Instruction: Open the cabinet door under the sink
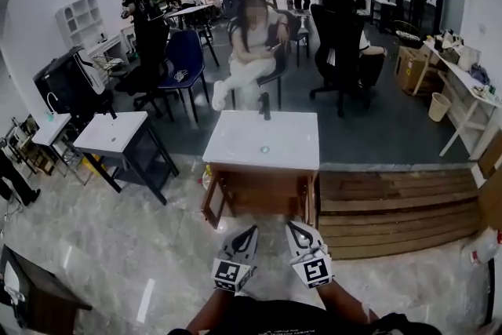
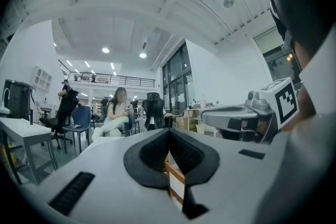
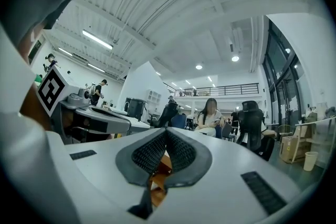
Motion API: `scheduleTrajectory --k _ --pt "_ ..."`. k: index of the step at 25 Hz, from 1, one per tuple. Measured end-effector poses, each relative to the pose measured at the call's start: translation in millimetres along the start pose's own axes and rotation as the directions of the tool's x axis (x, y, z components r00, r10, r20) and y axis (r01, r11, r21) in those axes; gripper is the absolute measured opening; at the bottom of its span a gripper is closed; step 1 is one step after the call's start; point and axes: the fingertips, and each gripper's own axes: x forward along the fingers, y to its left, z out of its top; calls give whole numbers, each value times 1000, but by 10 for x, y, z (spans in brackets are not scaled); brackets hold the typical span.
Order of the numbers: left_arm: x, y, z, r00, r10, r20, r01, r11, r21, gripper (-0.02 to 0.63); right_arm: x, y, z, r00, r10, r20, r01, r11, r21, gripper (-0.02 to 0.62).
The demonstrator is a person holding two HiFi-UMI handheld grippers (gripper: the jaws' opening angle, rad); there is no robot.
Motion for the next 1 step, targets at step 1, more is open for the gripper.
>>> scheduleTrajectory --k 1 --pt "-1 5 5 1000 4 5 -4 1000 7 18 -5 -6 12 1000 0 0 0 1000 0 25"
